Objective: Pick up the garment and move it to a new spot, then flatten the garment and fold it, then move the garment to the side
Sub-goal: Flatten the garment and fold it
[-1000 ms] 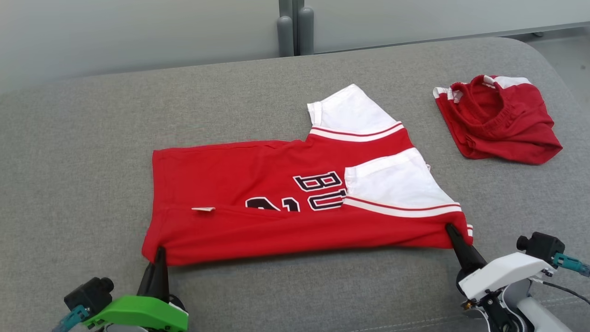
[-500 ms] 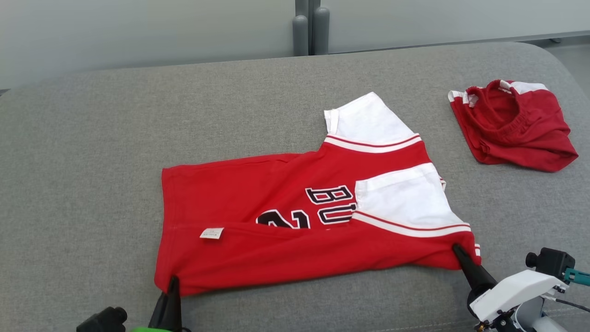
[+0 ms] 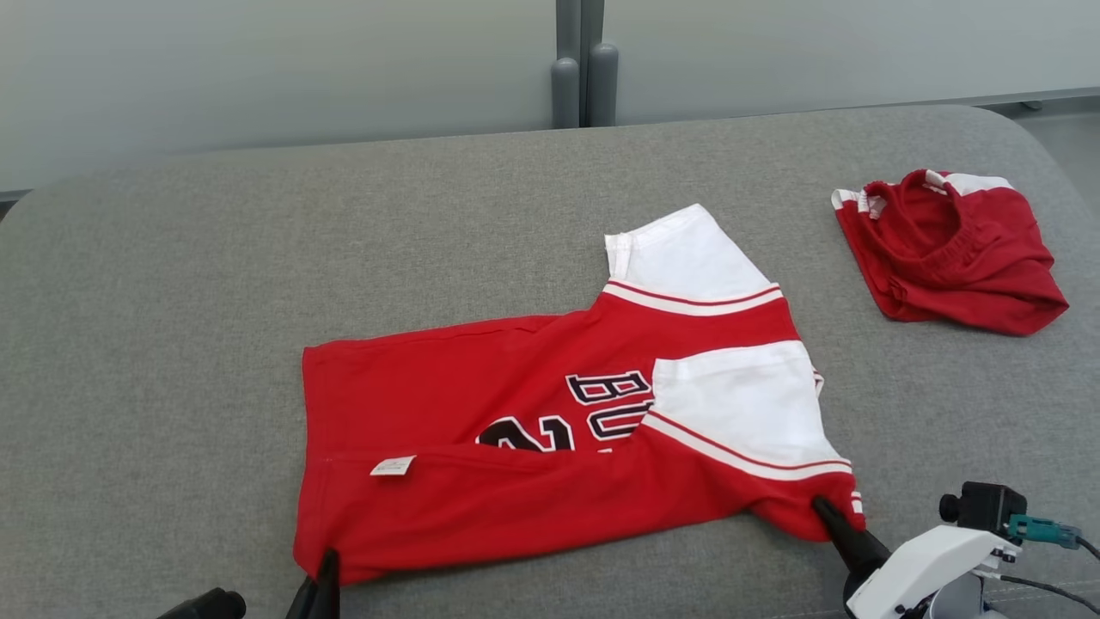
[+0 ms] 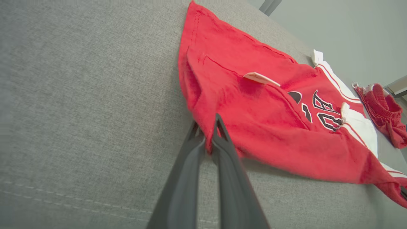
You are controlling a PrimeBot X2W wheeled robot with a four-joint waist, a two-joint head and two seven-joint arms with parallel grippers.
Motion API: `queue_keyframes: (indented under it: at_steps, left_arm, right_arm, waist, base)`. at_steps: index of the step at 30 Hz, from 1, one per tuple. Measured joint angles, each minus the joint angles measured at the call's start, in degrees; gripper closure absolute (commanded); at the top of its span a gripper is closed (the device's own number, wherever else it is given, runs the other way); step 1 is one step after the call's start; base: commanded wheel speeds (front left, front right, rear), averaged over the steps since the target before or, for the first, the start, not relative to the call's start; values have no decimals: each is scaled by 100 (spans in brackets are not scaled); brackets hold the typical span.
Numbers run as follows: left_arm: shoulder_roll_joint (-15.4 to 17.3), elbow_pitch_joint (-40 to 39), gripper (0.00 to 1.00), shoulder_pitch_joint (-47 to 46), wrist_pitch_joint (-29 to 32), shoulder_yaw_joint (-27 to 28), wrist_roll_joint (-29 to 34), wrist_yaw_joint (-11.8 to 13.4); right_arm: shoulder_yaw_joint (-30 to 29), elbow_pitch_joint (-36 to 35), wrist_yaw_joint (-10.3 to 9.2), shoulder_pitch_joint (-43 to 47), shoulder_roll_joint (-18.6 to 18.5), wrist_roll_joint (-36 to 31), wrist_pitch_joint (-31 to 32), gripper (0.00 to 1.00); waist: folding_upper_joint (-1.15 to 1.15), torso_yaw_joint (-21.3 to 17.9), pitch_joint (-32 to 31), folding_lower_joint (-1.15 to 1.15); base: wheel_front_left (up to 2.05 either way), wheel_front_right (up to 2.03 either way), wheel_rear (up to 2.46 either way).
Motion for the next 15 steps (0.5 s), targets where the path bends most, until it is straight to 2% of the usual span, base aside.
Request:
queue_keyframes:
  at_steps: [1,2,3,4,5,6,7,8,9,15]
  left_arm:
    - [20,23,100,0,20,16,2,2]
    - [31,55,100,1,54,24,11,13]
    - [31,76,99,1,58,30,13,29]
    - [30,87,73,4,103,35,13,37]
    - [29,92,64,6,114,36,13,47]
    - [29,101,58,6,138,34,13,47]
    - [22,115,48,6,171,35,13,48]
    - [16,127,15,6,174,37,13,49]
    - [14,137,0,6,180,48,13,49]
    - [16,152,0,5,153,297,12,103]
  right_arm:
    - [42,-1,-45,0,13,-64,4,100]
    - [43,1,-65,0,21,-101,4,87]
    - [27,2,-94,-1,23,-99,3,65]
    - [20,4,-110,-1,16,-102,2,26]
    - [15,10,-152,-1,11,-135,1,0]
    - [0,22,-153,-1,4,-158,-16,0]
    - [-25,31,-201,-1,2,-159,-22,0]
    - [-47,45,-213,-1,2,-158,-23,0]
    - [-58,49,-246,-1,3,-158,-24,0]
    - [-208,77,-344,3,-49,-158,-152,0]
  waist:
    - [0,-22,-15,0]
    - [0,-44,-29,0]
    - [0,-68,-42,0]
    - [0,-93,-51,0]
    - [0,-116,-56,0]
    - [0,-136,-56,0]
    - [0,-147,-52,0]
    - [0,-151,-46,0]
    - [0,-154,-38,0]
    - [0,-155,22,0]
  base:
    - [0,0,0]
    - [0,0,0]
    - [0,0,0]
    - [0,0,0]
    - [0,0,0]
    - [0,0,0]
    - [0,0,0]
    - [0,0,0]
    - [0,0,0]
    - [0,0,0]
